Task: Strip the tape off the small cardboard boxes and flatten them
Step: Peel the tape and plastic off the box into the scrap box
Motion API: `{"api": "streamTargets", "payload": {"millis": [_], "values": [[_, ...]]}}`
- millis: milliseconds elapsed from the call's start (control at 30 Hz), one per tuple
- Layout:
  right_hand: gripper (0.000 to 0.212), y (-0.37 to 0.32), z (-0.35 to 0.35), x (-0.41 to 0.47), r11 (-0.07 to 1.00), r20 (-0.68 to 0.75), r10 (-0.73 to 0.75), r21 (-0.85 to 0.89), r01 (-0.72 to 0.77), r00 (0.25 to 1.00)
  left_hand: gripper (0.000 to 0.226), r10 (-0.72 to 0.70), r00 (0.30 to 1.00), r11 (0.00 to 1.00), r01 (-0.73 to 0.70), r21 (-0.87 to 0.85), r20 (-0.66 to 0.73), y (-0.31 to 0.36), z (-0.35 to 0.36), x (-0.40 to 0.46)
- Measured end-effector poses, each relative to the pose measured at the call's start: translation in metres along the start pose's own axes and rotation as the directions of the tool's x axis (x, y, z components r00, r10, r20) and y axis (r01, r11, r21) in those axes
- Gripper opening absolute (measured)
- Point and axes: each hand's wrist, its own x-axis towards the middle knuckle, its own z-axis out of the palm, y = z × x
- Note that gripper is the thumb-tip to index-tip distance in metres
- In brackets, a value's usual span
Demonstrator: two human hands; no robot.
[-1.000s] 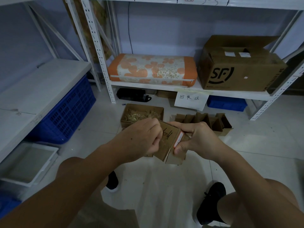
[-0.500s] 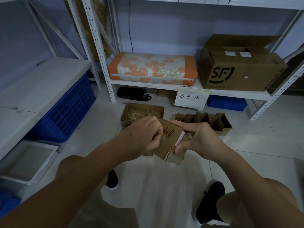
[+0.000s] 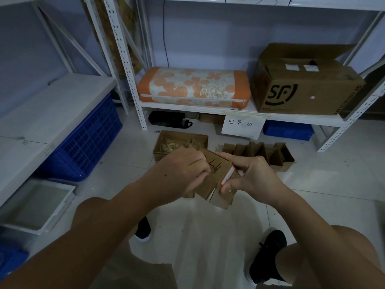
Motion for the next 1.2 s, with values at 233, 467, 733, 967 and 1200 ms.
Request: {"api": "streamTargets", "payload": {"millis": [233,467,733,967,1200], "values": [[0.086,-0.003,0.004,-0.001,0.996,-0.061,-0.081,-0.027,0.079,0.995,0.010,-0.181,0.983,0.979,0.179,-0.100,-0.007,0.009,0.002,0.001],[0.085,-0.002,0.011,-0.001,0.997,-0.081,-0.075,-0.034,0.072,0.994,0.014,-0.373,0.925,0.907,0.347,-0.238,-0.072,0.014,0.007,0.001],[0.086,-0.007,0.011,0.001,0.996,-0.182,-0.079,-0.041,0.073,0.980,0.023,-0.469,0.880,0.845,0.422,-0.328,-0.078,0.011,0.010,-0.005],[0.090,-0.005,0.018,0.004,0.951,-0.211,-0.216,-0.268,0.156,0.953,0.124,-0.656,0.747,0.709,0.660,-0.248,0.110,0.016,0.021,-0.002],[0.080,-0.024,0.009,0.000,0.934,0.051,-0.083,-0.344,0.096,0.995,0.089,-0.745,0.649,0.530,0.714,-0.457,0.151,0.011,0.028,-0.010]]}}
